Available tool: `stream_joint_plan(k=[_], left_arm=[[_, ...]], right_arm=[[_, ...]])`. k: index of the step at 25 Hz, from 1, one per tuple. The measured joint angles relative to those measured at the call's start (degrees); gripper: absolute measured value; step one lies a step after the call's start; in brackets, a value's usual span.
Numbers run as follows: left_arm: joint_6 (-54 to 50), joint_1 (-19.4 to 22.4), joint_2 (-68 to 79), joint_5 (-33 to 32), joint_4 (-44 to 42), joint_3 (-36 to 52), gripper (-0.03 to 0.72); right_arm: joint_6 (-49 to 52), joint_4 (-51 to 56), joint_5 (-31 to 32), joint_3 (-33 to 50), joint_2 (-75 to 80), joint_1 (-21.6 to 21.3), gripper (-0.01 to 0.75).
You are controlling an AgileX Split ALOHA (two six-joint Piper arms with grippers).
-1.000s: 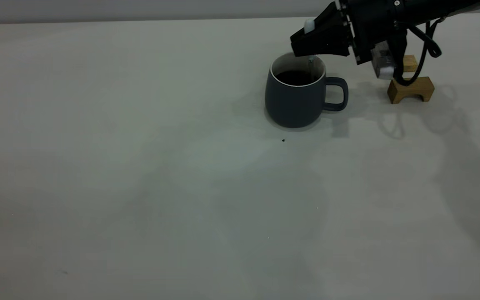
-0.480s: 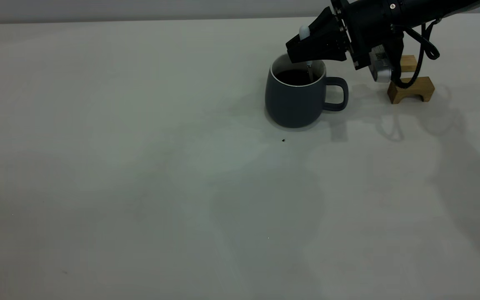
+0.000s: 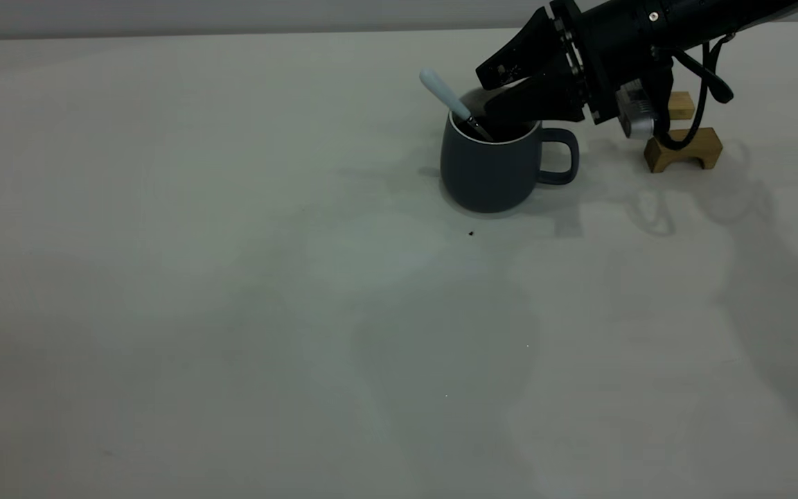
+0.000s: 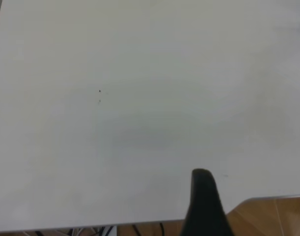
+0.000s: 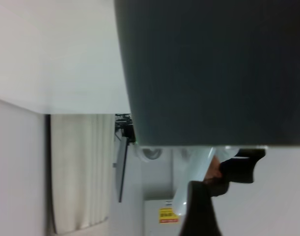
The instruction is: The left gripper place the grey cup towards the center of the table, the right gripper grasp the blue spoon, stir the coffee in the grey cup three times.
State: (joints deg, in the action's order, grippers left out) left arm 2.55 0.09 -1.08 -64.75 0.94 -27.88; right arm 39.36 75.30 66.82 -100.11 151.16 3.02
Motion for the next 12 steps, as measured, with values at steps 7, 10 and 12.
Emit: stream_joint_plan(k=[7,10,12], left_arm=[[0.0,0.0,0.0,0.0,0.0,0.0,0.585],[0.0,0.0,0.0,0.0,0.0,0.0,0.585],[0.0,0.0,0.0,0.0,0.0,0.0,0.585]], right_arm=[[-21.4,-0.6,-0.2,0.1,-5.3,0.2,0.644],[-36.1,-5.7,0.0,0.1,-10.7,0.8,0.593],[-44.9,-14.0,0.3,0.1,-14.5,1.4,0.542]])
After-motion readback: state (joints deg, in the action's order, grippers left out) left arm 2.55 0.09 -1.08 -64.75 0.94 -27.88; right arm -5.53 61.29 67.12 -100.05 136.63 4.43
